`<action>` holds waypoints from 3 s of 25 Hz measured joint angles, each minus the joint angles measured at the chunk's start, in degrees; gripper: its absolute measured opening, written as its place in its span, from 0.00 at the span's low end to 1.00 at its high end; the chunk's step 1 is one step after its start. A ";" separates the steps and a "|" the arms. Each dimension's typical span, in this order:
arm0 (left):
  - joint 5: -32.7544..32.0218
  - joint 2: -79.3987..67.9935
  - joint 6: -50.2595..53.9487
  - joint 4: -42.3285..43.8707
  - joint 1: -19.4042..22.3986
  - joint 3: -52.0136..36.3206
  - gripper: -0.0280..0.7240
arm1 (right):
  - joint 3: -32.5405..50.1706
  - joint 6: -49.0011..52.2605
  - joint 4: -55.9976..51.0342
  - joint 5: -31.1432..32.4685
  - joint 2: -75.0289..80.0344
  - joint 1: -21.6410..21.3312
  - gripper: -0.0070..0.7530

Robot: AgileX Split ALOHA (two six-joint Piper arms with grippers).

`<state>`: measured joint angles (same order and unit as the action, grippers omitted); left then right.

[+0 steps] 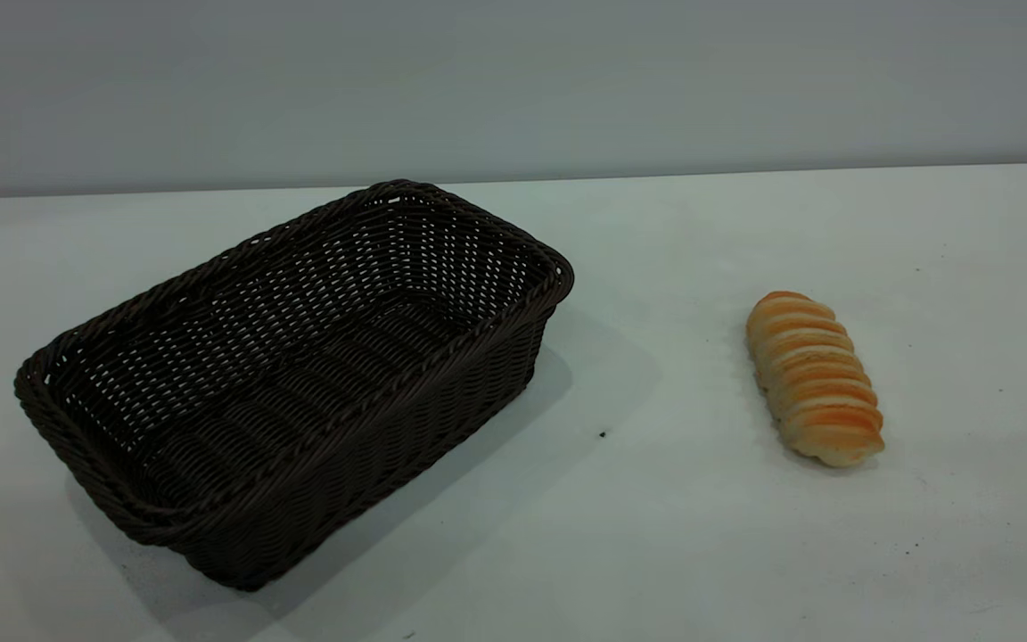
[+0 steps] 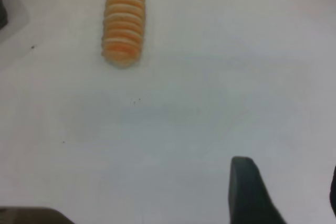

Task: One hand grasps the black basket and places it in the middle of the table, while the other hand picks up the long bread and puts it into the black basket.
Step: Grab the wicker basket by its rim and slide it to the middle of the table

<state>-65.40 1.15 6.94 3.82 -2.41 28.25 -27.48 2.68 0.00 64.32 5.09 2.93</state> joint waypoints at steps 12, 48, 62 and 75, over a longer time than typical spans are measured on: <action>0.00 0.00 0.00 0.00 0.00 0.00 0.47 | 0.00 0.00 0.00 0.00 0.00 0.00 0.48; 11.31 -21.50 -6.94 -9.91 0.00 0.79 0.78 | -2.96 -11.02 -11.64 -10.59 14.63 0.00 0.66; 17.69 -61.52 -8.87 -13.16 0.00 15.06 0.80 | -4.84 -29.60 -29.02 -23.66 42.54 0.00 0.66; 26.69 -83.25 2.26 -17.00 0.00 15.65 0.80 | -4.84 -33.14 -32.08 -24.42 42.76 0.00 0.66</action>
<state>-38.71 -82.10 9.20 -13.18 -2.41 43.90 -32.32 -30.46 -32.08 39.90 47.85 2.93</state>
